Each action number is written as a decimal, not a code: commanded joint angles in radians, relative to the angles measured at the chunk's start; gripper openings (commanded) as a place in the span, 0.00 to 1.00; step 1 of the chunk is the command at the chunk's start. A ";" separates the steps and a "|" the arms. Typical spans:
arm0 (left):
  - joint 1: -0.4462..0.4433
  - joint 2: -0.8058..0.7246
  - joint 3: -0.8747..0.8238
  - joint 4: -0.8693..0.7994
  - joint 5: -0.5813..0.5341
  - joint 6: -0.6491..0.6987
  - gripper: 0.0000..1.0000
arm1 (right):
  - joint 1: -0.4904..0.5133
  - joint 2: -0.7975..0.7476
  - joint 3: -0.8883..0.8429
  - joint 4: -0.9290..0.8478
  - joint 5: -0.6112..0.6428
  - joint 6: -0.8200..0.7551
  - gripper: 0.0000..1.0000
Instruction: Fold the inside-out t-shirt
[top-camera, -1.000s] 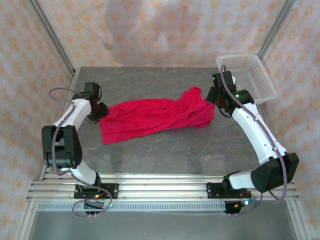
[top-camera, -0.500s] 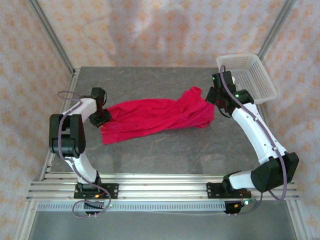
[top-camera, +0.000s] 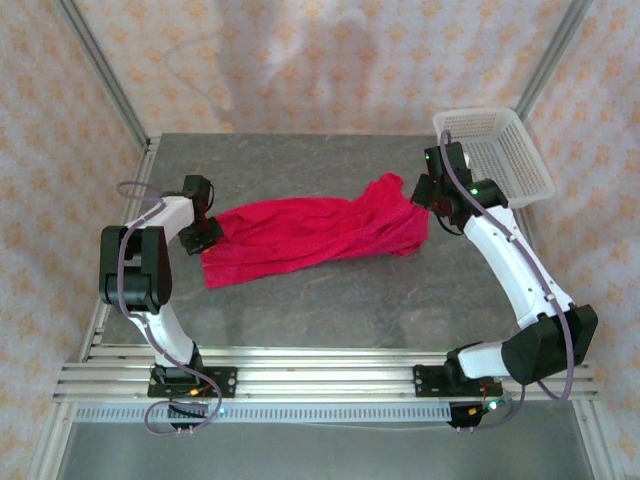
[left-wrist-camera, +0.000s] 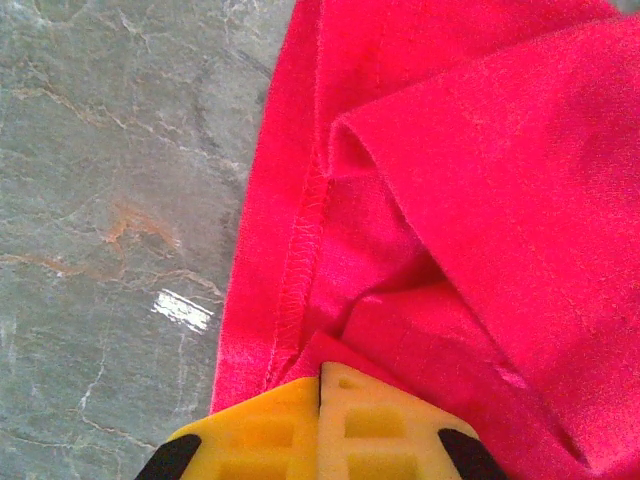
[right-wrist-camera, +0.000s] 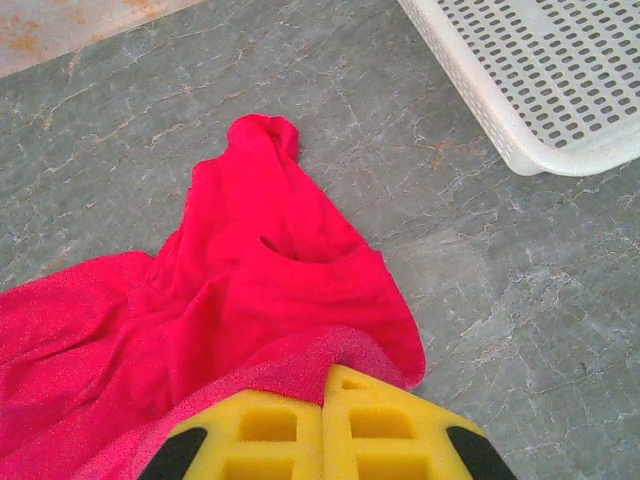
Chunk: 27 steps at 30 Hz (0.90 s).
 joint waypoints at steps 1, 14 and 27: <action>-0.004 -0.024 0.015 -0.020 -0.041 0.006 0.00 | -0.006 -0.008 -0.001 -0.007 0.023 -0.010 0.00; -0.002 -0.031 0.008 0.013 0.016 -0.006 0.42 | -0.006 0.000 0.009 -0.010 0.017 -0.014 0.00; -0.001 0.033 -0.002 0.030 0.003 -0.002 0.15 | -0.007 0.001 0.017 -0.015 0.019 -0.015 0.00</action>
